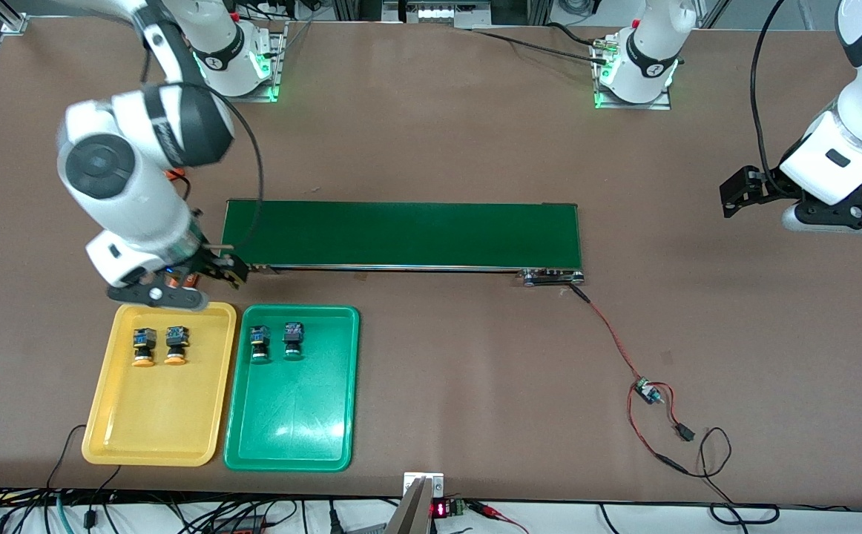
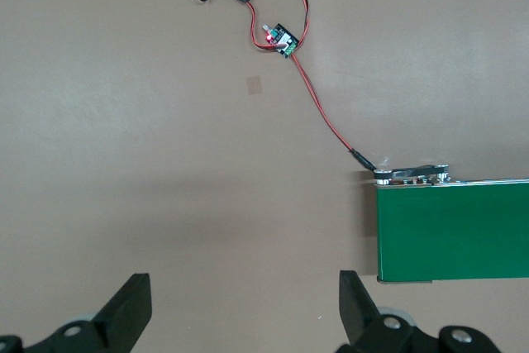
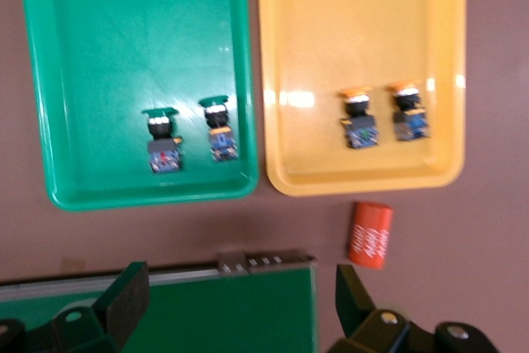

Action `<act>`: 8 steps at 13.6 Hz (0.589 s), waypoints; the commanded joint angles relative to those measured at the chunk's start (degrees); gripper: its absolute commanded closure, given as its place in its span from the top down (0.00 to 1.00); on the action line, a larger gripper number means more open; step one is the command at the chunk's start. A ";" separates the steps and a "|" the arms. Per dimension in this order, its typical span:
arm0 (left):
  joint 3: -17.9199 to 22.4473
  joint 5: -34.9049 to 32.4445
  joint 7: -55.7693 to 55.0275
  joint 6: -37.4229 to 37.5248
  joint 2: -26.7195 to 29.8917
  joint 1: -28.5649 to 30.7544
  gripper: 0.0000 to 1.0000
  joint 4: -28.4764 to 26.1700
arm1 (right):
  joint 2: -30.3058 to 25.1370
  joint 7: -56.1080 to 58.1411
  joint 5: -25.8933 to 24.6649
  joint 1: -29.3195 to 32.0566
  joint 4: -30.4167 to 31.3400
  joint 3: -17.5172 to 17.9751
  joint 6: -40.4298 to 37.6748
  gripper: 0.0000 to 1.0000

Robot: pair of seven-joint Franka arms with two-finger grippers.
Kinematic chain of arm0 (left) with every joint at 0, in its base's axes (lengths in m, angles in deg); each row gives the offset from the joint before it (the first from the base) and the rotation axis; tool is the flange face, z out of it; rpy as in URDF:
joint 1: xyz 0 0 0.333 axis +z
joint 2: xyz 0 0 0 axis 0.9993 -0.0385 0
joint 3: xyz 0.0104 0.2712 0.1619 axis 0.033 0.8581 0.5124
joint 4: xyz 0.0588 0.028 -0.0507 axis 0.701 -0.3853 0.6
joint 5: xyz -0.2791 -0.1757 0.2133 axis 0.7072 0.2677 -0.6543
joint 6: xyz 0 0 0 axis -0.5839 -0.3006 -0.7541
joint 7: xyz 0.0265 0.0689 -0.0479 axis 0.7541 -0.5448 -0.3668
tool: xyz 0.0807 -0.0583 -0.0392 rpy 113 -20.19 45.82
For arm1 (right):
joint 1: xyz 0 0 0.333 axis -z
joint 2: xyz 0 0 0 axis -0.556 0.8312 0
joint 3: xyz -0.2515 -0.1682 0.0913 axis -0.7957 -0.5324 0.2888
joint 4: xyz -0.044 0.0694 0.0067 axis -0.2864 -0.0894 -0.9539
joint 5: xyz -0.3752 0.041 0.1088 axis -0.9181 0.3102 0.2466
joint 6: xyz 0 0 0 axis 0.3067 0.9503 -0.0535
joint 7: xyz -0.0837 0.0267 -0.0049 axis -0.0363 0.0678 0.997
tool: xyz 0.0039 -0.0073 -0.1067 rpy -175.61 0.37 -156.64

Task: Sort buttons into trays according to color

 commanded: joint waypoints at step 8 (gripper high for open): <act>-0.31 -0.17 -0.11 1.33 -0.28 0.09 1.00 1.45 | -17.10 9.31 10.96 11.66 7.37 0.18 -10.97 1.00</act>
